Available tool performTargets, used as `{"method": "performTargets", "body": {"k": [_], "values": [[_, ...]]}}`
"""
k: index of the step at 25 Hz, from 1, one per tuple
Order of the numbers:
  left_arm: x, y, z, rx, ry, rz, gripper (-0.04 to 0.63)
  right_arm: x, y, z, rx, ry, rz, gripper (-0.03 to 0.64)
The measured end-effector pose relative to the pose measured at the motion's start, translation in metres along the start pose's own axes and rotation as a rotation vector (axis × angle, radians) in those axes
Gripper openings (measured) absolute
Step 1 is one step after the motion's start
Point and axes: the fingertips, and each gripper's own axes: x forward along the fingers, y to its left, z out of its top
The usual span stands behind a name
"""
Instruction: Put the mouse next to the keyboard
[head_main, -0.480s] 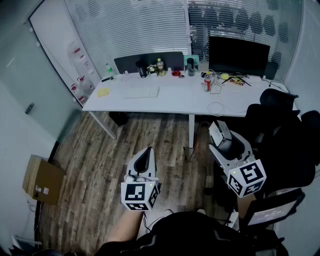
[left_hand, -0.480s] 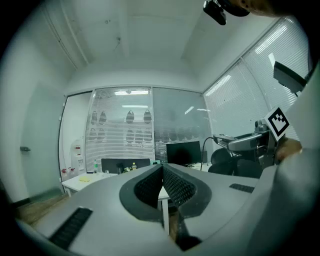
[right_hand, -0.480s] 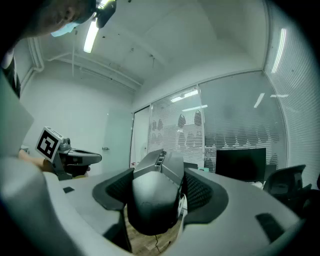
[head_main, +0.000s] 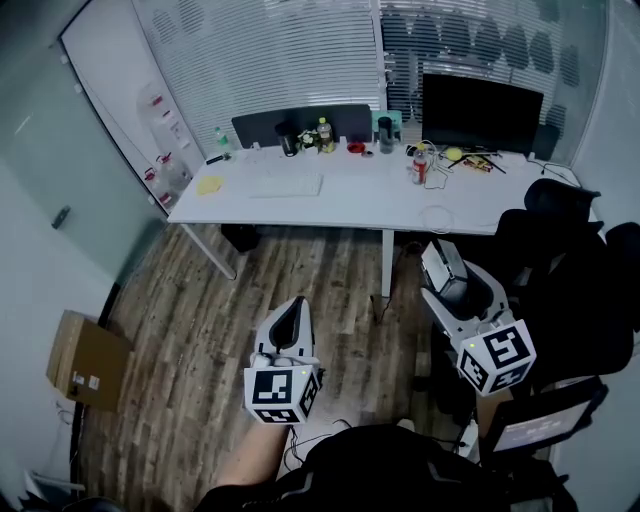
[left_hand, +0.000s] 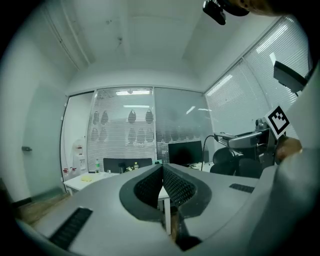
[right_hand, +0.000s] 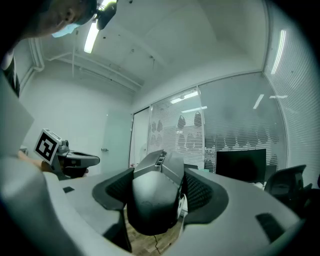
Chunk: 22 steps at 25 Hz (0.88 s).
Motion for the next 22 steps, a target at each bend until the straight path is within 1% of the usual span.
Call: {"method": "performTargets", "body": {"k": [5,16,22], "values": [[-0.005,0.017,-0.003,-0.013,-0.005,-0.011,0.029,0.009,0.012,0.001,0.044,-0.004,-0.004,0.304],[-0.011,0.084,-0.006,-0.033,-0.033,-0.031,0.029,0.042,0.056,0.01,0.022,-0.008,-0.041,0.302],[-0.011,0.109,-0.013,-0.03,-0.037,-0.054,0.029,0.059,0.074,0.007,0.035,-0.009,-0.055,0.302]]}}
